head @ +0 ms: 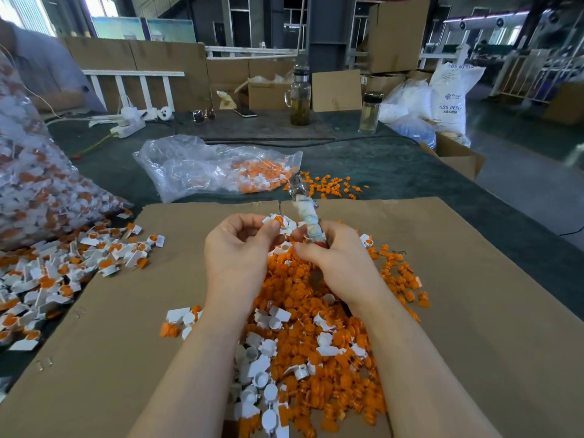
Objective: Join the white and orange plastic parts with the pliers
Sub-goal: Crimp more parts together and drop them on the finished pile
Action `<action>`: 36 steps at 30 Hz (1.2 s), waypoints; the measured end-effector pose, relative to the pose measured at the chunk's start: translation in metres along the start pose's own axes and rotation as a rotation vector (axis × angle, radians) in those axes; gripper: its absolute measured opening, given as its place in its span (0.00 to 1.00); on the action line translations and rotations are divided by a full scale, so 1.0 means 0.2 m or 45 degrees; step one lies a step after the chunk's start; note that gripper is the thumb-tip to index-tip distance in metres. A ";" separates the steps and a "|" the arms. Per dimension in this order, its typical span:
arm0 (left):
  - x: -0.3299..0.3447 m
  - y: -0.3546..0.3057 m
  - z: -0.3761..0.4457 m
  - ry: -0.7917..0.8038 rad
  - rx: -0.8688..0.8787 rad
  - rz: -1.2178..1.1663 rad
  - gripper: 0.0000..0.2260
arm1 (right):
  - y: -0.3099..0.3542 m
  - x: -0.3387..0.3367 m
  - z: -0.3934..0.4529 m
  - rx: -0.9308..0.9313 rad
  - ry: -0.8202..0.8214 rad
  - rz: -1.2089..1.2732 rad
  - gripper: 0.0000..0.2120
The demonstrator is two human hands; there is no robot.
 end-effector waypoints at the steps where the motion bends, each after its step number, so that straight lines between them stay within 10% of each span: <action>1: 0.00 0.00 0.00 0.002 0.001 -0.023 0.03 | -0.01 0.00 0.00 0.015 0.038 -0.001 0.04; 15: -0.01 -0.03 0.03 0.135 0.077 -0.129 0.03 | 0.01 0.04 -0.05 0.044 0.389 -0.307 0.07; 36: -0.02 0.03 0.04 0.182 -0.129 -0.298 0.04 | 0.01 0.11 -0.02 -0.107 0.338 -0.538 0.04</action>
Point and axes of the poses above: each hand's wrist, its own z-axis towards the middle knuckle, its own x-axis out of the palm, y = z × x, the point moved 9 cm from there along z, towards the middle knuckle, and after that the axes turned 6 degrees about z, right-handed, at the moved point
